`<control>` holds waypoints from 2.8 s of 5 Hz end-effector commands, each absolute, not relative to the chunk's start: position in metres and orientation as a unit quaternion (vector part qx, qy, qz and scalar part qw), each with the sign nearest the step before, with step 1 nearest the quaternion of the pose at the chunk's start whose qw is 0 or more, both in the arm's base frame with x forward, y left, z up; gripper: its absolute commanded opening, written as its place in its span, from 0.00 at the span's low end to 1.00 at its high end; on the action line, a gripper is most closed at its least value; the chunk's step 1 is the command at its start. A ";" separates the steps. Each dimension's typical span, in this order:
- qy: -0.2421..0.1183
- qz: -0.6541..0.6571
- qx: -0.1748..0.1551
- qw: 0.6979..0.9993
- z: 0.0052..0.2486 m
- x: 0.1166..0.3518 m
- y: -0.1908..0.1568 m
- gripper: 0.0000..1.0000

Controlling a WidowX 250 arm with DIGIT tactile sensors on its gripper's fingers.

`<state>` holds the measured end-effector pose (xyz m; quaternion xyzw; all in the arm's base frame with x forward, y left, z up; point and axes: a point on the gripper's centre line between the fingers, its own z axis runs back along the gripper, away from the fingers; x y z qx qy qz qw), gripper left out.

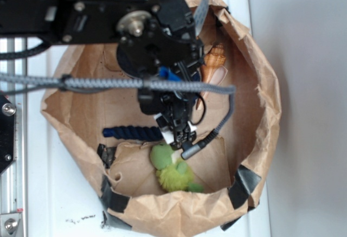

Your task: Grab the blue rope.

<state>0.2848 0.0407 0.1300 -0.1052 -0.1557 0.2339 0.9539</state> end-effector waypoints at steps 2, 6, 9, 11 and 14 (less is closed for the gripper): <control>-0.199 0.340 -0.059 0.917 0.086 0.310 0.045 1.00; -0.190 0.319 -0.051 0.927 0.052 0.320 0.037 0.00; -0.146 0.296 -0.104 0.938 0.131 0.300 0.045 0.00; -0.135 0.277 -0.128 0.943 0.187 0.290 0.045 0.00; -0.202 0.251 -0.074 0.944 0.205 0.287 0.030 0.00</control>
